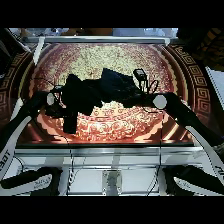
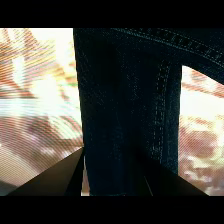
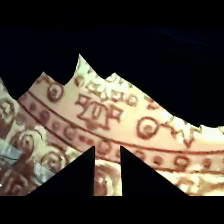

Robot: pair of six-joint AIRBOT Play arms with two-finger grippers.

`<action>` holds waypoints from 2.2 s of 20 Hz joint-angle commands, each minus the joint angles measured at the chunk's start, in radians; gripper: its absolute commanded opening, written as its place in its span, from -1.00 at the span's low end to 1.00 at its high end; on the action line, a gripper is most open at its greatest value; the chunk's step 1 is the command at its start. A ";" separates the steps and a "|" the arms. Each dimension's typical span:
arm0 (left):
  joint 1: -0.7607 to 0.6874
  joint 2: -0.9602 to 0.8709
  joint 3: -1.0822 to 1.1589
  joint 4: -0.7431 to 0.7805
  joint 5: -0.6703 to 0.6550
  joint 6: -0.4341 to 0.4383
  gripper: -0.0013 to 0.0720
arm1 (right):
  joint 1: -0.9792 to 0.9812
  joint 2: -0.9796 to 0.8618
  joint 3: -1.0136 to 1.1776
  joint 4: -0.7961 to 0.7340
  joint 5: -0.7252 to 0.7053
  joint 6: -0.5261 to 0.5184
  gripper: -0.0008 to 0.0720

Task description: Fold the clothes and pants, and hang the long-sleeved shirts on hangers.

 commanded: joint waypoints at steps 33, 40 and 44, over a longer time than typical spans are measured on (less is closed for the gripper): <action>0.001 0.001 0.000 0.000 0.002 0.001 0.00 | -0.290 -0.989 1.075 0.102 0.410 0.101 -0.93; 0.001 0.124 0.001 0.001 0.006 0.035 -0.01 | -0.302 -0.637 1.085 -0.203 0.538 -0.009 -0.94; 0.001 0.268 0.002 0.004 0.003 0.035 -0.01 | -0.303 -0.390 1.021 -0.356 0.694 -0.051 -0.94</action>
